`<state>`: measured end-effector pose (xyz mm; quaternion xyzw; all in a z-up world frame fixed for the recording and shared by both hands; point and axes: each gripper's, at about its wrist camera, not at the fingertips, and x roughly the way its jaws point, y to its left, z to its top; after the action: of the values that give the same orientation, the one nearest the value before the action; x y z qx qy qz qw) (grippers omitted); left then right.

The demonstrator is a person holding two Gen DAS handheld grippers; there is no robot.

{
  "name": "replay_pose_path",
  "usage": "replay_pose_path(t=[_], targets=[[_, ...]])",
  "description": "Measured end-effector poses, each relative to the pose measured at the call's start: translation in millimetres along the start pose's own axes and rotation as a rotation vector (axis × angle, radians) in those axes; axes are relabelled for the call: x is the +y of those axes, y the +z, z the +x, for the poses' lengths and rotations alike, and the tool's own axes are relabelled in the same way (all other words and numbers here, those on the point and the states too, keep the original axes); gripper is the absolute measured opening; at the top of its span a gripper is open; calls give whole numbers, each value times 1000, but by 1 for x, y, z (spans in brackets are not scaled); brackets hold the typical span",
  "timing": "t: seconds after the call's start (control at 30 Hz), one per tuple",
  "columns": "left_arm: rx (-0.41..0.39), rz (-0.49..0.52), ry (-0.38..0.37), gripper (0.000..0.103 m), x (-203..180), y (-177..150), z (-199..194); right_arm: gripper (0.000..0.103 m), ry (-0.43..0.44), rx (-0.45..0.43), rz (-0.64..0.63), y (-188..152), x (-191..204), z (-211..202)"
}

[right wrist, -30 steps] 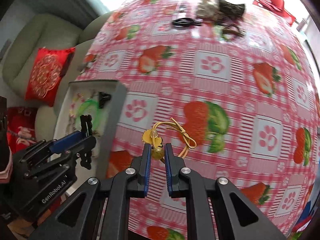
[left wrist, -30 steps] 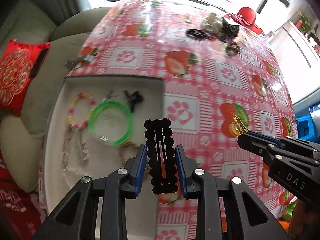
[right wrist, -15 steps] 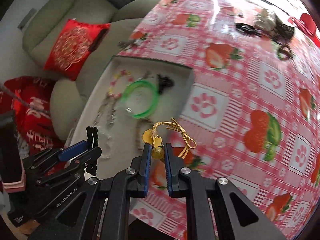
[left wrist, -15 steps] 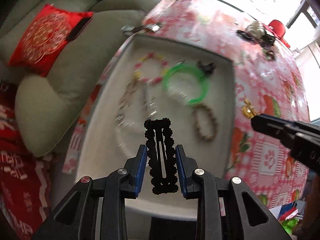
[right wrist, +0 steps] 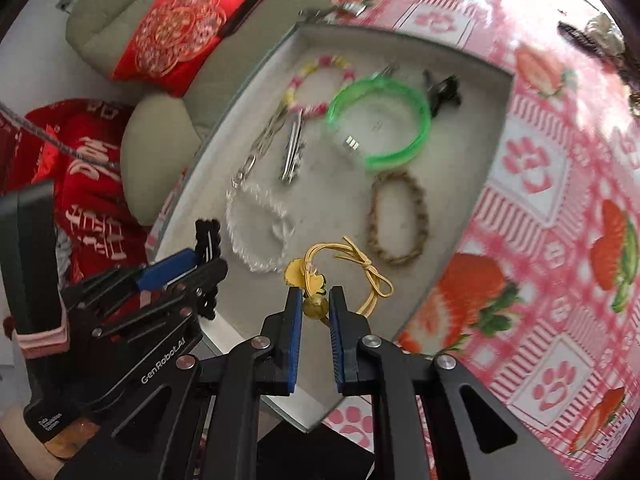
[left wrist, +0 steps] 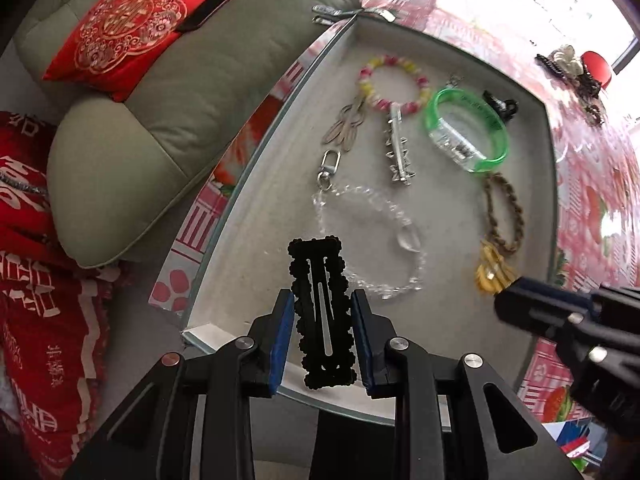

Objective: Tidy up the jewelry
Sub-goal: 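Lower both items into the tray and open both grippers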

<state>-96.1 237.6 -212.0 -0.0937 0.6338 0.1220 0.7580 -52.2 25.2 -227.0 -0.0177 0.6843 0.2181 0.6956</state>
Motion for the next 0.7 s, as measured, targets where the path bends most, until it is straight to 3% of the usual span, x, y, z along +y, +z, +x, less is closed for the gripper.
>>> replay_pose_path(t=[0.23,0.7], targets=[[13,8,10,36,-1,2,14,14,-37,47,-5,5,-2,27],[-9,41,15,36,-8,9,16,14,-90,31,12,27,-20,31]])
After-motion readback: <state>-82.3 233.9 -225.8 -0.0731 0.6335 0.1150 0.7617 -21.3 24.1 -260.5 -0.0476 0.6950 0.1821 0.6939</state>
